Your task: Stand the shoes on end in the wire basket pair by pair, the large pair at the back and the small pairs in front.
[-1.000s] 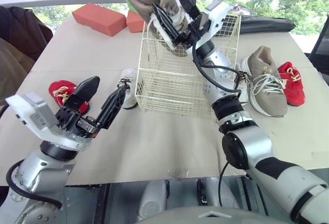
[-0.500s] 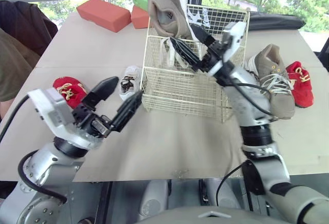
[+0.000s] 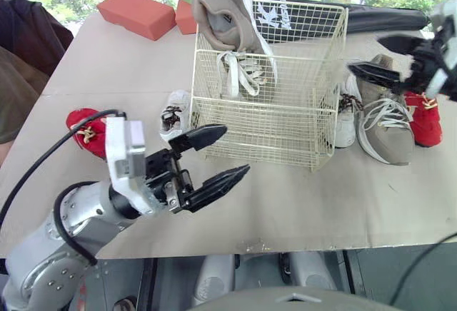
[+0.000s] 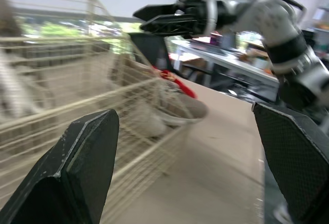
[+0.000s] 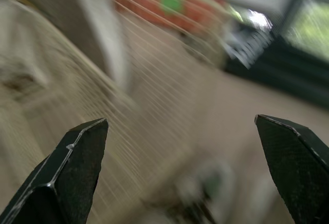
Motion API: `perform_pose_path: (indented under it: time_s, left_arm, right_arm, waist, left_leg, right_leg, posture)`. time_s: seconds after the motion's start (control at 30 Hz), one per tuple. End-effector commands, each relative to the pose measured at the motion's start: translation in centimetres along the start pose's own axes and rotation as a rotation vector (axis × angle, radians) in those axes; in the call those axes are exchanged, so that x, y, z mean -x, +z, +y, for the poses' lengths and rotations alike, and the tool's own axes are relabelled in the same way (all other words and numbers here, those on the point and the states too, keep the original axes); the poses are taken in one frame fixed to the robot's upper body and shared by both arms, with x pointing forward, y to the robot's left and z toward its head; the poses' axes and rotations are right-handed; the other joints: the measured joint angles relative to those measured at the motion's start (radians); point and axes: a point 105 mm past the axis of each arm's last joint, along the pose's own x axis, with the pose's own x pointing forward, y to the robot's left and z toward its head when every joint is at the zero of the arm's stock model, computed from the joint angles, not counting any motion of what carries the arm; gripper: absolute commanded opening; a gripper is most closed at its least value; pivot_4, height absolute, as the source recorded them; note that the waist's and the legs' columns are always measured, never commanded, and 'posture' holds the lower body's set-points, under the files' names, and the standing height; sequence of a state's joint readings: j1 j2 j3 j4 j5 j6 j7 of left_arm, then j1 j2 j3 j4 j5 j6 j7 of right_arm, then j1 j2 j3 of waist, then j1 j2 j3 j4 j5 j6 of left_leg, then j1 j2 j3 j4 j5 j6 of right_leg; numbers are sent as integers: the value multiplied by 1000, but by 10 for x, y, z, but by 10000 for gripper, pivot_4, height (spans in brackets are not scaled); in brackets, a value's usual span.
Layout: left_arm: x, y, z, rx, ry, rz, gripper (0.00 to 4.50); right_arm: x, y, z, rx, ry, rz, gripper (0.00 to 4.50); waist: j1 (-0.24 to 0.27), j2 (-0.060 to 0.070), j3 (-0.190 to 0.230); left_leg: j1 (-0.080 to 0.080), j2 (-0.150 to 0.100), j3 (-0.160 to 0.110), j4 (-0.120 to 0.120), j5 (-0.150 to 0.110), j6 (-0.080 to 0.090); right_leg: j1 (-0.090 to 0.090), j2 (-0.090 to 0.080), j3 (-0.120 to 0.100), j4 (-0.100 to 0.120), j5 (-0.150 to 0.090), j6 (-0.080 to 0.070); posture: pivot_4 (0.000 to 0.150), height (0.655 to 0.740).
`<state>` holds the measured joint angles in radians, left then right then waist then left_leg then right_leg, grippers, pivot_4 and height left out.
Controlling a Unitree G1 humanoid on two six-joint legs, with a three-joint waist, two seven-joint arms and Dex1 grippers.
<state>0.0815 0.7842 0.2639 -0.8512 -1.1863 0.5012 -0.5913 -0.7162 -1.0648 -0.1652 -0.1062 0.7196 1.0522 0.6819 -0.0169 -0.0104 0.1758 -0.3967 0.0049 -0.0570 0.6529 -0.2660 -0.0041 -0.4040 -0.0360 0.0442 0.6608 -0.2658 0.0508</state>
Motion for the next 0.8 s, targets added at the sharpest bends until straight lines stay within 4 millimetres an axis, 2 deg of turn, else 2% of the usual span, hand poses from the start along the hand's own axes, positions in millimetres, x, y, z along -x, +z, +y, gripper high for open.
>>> perform_pose_path:
  time_s: [0.03,0.1,0.17,0.3,0.47,0.57,0.63,0.8]
  left_arm:
    - [-5,1,-8,2,-80,29,45000]
    - [-7,-3,-8,-25,-99,80,45000]
    - [-9,-3,-7,-40,-110,95,45000]
    - [-13,2,-9,-45,-121,87,45000]
    - [-17,3,-13,-53,-106,81,45000]
    - [-19,2,-15,-59,-92,75,45000]
    - [-19,2,-15,-62,-83,70,45000]
    - [-19,1,-14,-65,-70,69,45000]
  right_arm:
    - [3,-22,-38,-42,-147,156,44417]
    - [1,-32,-56,-85,-187,211,44417]
    - [-8,-42,-64,-108,-181,253,44417]
    - [-27,-64,-77,-136,-177,348,44417]
    - [-38,-86,-85,-166,-174,449,44417]
    - [-39,-107,-88,-150,-186,537,36343]
    - [-38,-113,-89,-143,-184,565,27752]
    - [-39,-112,-87,-163,-147,561,4190]
  waist:
    - [-5,-1,0]
    - [-12,0,1]
    - [-15,0,2]
    - [-26,-1,2]
    - [-20,-1,2]
    - [-20,-1,2]
    - [-19,-1,2]
    - [-13,-2,2]
  left_leg:
    - [0,1,0,0,0,0]
    - [1,1,1,0,0,0]
    - [0,0,1,0,0,0]
    - [-1,1,3,0,0,0]
    - [-3,1,4,-1,1,-1]
    - [-3,1,4,-1,2,-4]
    - [-3,1,4,0,2,-4]
    - [-2,0,4,1,2,-4]
  right_leg:
    - [0,1,0,0,0,0]
    - [0,1,1,0,0,0]
    - [-1,1,1,0,0,0]
    - [-2,1,2,0,0,0]
    - [-4,1,2,0,0,0]
    - [-4,1,2,0,0,0]
    - [-3,0,2,0,0,0]
    - [-3,0,2,1,0,0]
  posture:
    - [1500,7400]
    - [1500,7400]
    - [1500,7400]
    - [1500,7400]
    - [1500,7400]
    - [1500,7400]
    - [1500,7400]
    - [1500,7400]
